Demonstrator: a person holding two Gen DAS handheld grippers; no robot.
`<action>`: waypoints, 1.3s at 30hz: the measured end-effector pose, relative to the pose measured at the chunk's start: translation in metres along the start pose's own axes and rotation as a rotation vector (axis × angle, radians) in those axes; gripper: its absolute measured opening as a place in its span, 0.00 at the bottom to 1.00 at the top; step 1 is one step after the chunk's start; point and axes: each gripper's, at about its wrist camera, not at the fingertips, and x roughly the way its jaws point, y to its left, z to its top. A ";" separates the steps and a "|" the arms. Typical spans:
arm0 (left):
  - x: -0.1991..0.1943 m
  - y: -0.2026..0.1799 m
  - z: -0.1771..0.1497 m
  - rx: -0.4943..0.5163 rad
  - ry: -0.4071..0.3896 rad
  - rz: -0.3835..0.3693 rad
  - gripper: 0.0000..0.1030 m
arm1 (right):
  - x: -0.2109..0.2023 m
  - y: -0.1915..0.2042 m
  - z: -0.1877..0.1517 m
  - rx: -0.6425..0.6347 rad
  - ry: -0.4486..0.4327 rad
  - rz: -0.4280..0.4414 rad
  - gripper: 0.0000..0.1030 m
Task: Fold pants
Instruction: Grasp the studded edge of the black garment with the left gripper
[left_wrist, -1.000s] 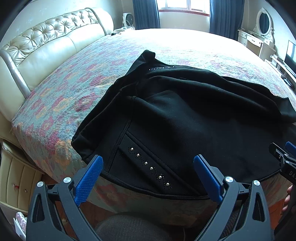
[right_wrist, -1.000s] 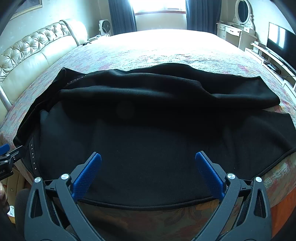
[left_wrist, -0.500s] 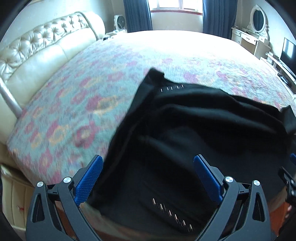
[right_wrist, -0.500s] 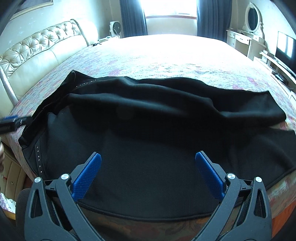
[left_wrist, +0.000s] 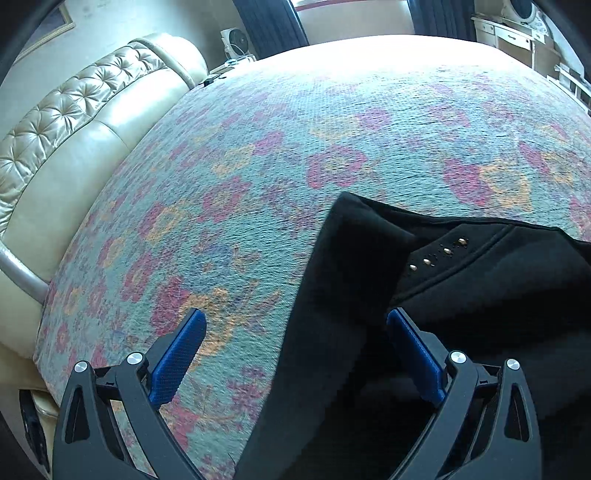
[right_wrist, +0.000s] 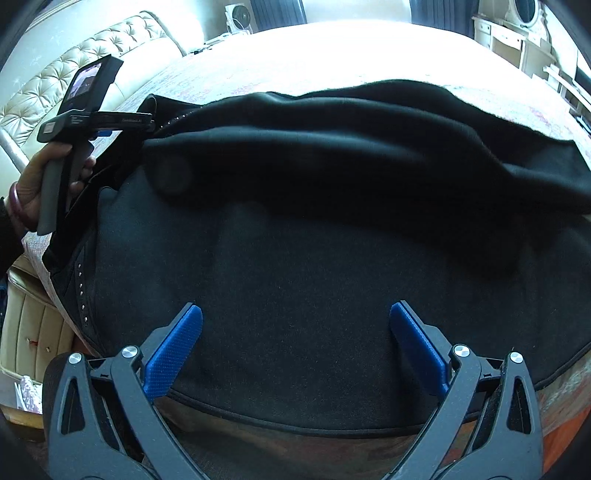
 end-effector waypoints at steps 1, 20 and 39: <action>0.006 0.008 0.000 -0.015 0.011 0.002 0.95 | 0.001 0.001 0.000 0.000 -0.001 0.001 0.98; -0.002 0.040 -0.038 0.041 -0.160 0.010 0.95 | 0.008 0.005 -0.003 -0.026 0.007 -0.016 0.98; -0.002 0.026 -0.014 0.035 -0.145 -0.202 0.95 | 0.008 0.007 -0.006 -0.049 0.010 -0.015 0.98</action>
